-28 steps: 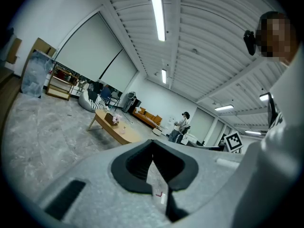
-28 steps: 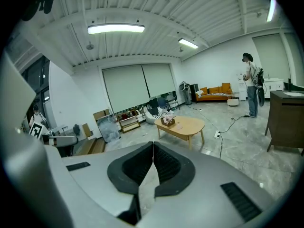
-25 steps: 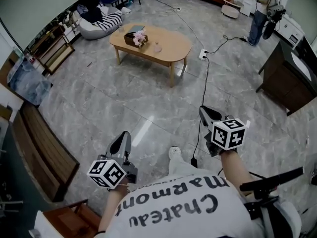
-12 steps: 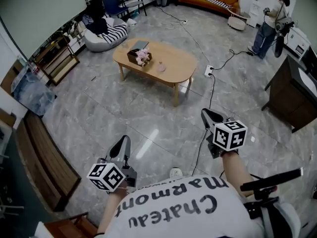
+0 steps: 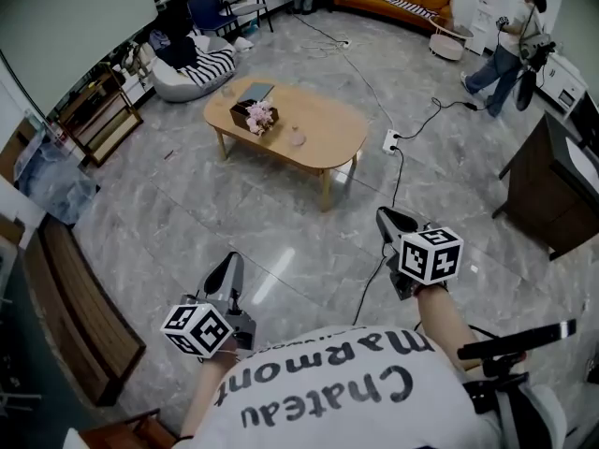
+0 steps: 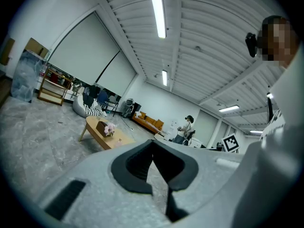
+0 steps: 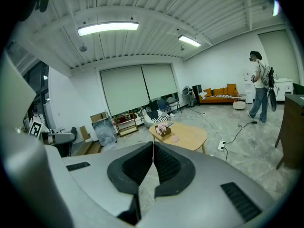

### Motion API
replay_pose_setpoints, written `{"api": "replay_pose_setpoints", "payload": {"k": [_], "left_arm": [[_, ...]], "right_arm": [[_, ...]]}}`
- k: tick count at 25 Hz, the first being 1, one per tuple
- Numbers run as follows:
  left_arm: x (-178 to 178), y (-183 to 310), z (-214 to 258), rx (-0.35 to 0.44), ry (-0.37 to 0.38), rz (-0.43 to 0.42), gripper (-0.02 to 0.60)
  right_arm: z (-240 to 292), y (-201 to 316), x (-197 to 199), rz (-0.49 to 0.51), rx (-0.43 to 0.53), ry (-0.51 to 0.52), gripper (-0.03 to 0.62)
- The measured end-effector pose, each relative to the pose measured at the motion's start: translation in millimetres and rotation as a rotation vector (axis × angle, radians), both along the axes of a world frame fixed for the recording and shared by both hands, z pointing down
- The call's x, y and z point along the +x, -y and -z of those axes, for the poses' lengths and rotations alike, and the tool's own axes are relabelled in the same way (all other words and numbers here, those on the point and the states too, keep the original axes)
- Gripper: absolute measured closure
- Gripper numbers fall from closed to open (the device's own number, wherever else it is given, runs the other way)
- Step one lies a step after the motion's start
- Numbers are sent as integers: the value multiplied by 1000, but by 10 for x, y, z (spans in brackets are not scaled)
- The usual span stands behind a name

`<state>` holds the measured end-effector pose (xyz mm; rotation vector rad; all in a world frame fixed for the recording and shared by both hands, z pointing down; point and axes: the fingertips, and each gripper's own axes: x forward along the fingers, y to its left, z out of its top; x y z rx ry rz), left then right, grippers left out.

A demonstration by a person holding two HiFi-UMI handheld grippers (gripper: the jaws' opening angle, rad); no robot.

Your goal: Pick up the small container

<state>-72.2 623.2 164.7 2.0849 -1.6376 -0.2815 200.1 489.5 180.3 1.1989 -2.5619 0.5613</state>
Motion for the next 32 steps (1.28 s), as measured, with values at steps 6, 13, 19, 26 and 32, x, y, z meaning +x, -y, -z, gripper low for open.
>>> {"api": "replay_pose_setpoints", "payload": {"k": [6, 13, 19, 26, 32], "left_arm": [[75, 131, -59, -6, 16, 6, 566], [83, 177, -146, -38, 10, -16, 566], [80, 365, -264, -57, 12, -38, 566], [-78, 667, -348, -74, 1, -50, 566], [-58, 1309, -322, -43, 27, -100, 566]], "right_arm": [[-201, 58, 60, -4, -47, 10, 581], [-473, -26, 90, -27, -120, 40, 581], [-633, 117, 59, -50, -165, 71, 581], [-701, 368, -104, -53, -181, 54, 580], [-702, 980, -143, -69, -169, 47, 580]]}}
